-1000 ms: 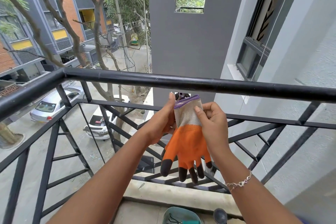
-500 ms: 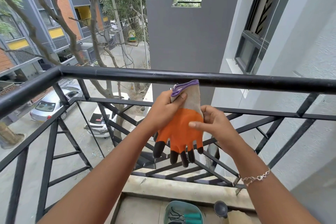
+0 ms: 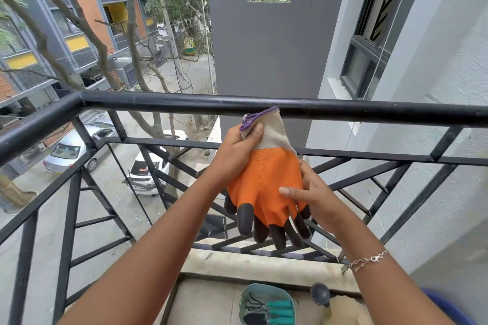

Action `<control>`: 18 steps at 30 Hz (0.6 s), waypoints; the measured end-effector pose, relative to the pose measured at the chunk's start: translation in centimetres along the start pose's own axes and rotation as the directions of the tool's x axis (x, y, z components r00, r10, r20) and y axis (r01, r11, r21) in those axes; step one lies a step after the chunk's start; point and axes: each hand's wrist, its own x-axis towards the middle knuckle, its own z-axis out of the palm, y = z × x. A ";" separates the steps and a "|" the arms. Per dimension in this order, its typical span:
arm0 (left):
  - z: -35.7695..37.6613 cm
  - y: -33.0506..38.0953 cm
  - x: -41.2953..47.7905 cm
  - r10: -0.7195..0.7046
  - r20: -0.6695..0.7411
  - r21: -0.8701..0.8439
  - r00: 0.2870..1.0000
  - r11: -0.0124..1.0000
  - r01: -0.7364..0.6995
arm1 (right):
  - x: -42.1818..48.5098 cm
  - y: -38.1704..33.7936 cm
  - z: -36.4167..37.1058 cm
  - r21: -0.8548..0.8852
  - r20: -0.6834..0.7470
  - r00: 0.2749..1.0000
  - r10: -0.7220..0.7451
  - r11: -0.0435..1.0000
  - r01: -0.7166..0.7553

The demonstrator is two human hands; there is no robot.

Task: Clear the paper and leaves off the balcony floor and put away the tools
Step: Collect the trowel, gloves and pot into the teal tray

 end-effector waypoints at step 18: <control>-0.7 -2.7 -0.2 -0.394 -0.097 -0.568 0.914 0.776 0.274 | 0.0 3.0 -1.8 0.041 0.010 0.999 0.045 0.998 -0.046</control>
